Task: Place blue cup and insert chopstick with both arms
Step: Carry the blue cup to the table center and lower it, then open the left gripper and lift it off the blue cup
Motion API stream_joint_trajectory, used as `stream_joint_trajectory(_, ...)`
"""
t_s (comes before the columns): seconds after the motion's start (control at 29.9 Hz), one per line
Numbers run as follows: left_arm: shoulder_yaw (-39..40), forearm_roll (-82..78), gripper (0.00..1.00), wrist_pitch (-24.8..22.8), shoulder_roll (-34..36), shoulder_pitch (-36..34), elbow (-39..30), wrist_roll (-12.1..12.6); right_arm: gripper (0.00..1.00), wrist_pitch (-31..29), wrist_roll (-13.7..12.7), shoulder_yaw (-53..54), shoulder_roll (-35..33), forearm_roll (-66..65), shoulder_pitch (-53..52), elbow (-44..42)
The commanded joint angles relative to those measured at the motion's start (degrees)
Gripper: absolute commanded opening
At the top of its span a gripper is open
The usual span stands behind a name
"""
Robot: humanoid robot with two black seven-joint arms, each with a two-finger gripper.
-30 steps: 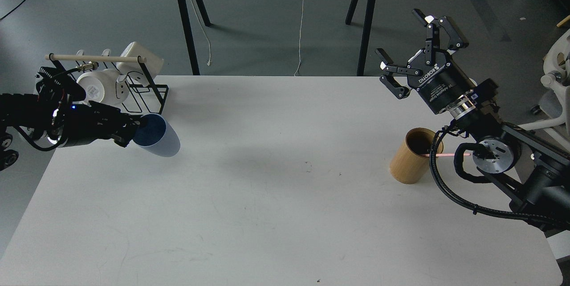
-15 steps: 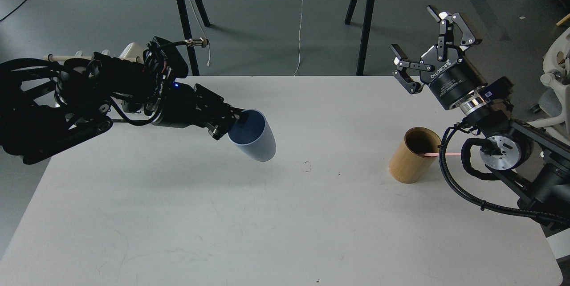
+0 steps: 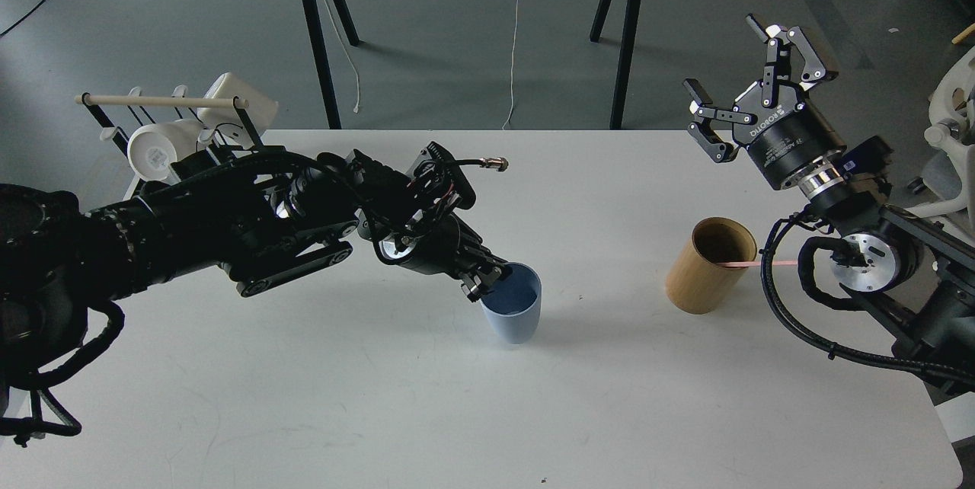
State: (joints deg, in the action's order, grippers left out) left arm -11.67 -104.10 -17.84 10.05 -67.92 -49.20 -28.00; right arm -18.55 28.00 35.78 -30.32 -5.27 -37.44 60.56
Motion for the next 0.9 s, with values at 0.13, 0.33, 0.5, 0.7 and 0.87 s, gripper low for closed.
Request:
stream_joint_trajectory(0.13,-1.5,-0.1,0.04,-0.1,-2.9,-0.5,2.5,0.0,0.99,0.0,0.0,0.0,0.1,0.0,0.5,0.1)
stream_joint_trajectory(0.33,-4.5,-0.1,0.05,-0.4,-5.4,-3.1,4.9,0.0,0.99,0.0,0.0,0.0,0.1,0.0,0.7,0.1)
stream_joint_trajectory(0.5,-5.7,0.0,0.05,-1.3,-7.8,-5.1,7.1,0.0,0.99,0.1,0.0,0.0,0.1,0.0,1.0,0.1)
stream_joint_trajectory(0.7,-5.6,0.6,0.05,-1.8,-8.9,-5.6,7.1,0.0,0.99,0.0,0.0,0.0,0.1,0.0,1.6,0.0)
stream_joint_trajectory(0.87,-5.6,0.7,0.07,-1.8,-9.3,-5.3,7.3,0.0,0.99,0.0,0.0,0.0,0.1,0.0,1.7,0.1)
